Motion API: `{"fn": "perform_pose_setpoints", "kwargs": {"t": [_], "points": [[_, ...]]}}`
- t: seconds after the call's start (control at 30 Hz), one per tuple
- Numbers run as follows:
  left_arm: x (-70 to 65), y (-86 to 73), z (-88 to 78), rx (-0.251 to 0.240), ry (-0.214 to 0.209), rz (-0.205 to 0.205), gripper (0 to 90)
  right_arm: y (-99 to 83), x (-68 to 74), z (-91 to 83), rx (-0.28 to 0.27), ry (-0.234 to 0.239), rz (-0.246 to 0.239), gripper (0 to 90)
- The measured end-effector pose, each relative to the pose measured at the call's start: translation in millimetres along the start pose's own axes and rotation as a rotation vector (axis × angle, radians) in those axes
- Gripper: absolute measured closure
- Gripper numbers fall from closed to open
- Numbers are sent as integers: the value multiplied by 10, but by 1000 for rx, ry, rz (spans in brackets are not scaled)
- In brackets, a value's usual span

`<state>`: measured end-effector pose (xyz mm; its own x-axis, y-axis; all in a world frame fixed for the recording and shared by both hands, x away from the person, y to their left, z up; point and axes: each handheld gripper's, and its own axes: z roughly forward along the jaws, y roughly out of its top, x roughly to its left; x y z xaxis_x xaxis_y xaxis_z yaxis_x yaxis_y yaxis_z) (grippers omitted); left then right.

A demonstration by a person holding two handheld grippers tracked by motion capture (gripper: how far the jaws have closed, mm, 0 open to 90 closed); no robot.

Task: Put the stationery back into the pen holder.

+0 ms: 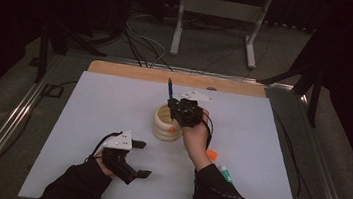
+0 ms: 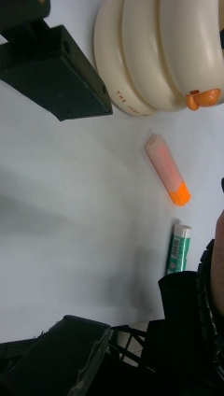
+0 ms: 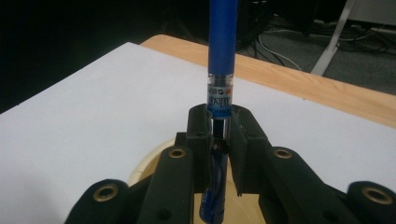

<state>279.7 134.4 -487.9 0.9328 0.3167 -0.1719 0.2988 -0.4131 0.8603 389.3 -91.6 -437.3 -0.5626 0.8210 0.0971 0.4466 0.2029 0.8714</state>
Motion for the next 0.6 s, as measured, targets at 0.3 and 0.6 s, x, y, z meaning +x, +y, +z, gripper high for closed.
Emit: {"fn": "perform_pose_setpoints", "kwargs": {"t": [0.3,0.6], "points": [[4,-1,-2,3,1,4,3,-47,38,26,5,-13,-42,790],[0,-3,3,1,-4,2,3,-12,22,-67,-17,-3,-30,580]]}}
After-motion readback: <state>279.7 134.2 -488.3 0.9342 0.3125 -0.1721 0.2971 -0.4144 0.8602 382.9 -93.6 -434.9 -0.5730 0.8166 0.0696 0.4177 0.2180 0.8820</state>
